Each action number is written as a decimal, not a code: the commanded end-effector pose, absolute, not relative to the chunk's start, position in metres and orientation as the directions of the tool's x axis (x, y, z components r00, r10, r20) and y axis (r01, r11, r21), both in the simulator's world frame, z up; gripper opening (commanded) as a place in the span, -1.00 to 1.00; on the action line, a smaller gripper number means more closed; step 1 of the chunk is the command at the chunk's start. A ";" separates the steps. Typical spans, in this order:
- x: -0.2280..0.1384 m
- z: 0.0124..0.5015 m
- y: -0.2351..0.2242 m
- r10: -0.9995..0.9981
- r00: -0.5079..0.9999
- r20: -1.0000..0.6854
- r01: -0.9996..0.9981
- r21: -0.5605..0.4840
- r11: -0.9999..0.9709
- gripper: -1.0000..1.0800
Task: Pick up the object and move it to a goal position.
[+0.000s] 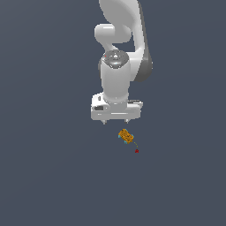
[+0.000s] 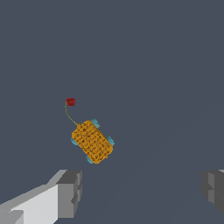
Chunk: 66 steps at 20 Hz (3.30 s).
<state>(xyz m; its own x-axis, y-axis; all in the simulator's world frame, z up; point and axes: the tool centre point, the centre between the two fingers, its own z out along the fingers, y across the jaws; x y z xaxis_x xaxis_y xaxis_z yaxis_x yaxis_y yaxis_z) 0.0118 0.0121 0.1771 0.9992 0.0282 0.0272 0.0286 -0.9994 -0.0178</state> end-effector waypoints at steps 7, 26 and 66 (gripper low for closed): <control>0.017 0.176 0.030 0.063 0.997 0.035 0.064 -0.020 -0.998 0.92; 0.023 0.150 0.051 0.236 0.971 0.030 0.236 -0.007 -0.972 0.92; 0.022 0.017 0.094 0.678 0.735 0.000 0.678 0.000 -0.735 0.92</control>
